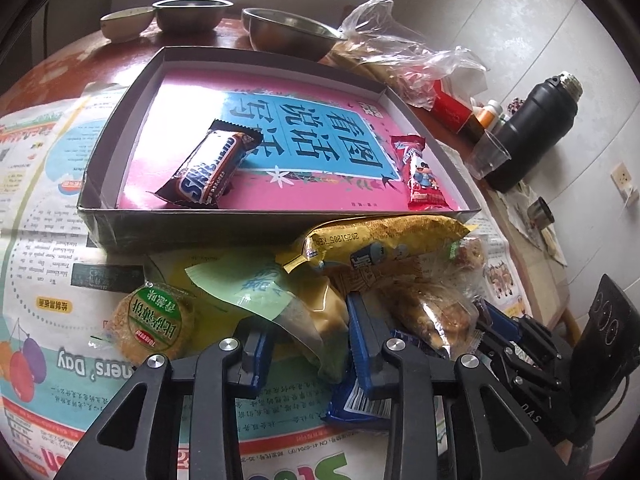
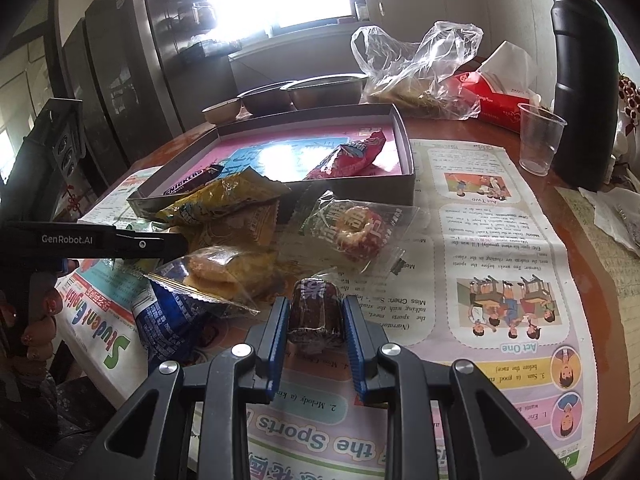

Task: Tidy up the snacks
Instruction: 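Grasp the brown wrapped chocolate with the right tool while the left tool grasps the yellow-green pack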

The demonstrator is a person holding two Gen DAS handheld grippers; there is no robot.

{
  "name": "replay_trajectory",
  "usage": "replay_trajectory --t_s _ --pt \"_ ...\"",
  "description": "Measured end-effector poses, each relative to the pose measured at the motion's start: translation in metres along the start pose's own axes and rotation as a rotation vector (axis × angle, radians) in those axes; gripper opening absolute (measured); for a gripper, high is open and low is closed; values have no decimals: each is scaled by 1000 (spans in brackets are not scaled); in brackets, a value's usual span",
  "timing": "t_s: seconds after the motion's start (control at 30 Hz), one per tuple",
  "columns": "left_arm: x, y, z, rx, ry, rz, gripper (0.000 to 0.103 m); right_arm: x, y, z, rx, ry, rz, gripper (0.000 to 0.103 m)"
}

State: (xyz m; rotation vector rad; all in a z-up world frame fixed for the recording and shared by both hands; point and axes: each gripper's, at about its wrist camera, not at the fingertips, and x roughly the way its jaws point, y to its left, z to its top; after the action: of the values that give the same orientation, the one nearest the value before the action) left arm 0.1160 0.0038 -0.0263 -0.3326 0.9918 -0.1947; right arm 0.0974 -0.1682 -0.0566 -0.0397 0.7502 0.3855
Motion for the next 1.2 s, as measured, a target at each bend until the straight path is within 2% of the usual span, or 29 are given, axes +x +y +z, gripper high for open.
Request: replay_trajectory --t_s 0.57,1.0,1.2 --pt "-34 5 -3 7 -41 -16 34 -19 4 4 19 -32 16 27" --pt "-24 5 -6 9 -13 -9 34 -4 5 -2 4 22 0 28" --pt "-15 5 -8 7 17 2 34 -1 16 -5 -77 26 -51 28"
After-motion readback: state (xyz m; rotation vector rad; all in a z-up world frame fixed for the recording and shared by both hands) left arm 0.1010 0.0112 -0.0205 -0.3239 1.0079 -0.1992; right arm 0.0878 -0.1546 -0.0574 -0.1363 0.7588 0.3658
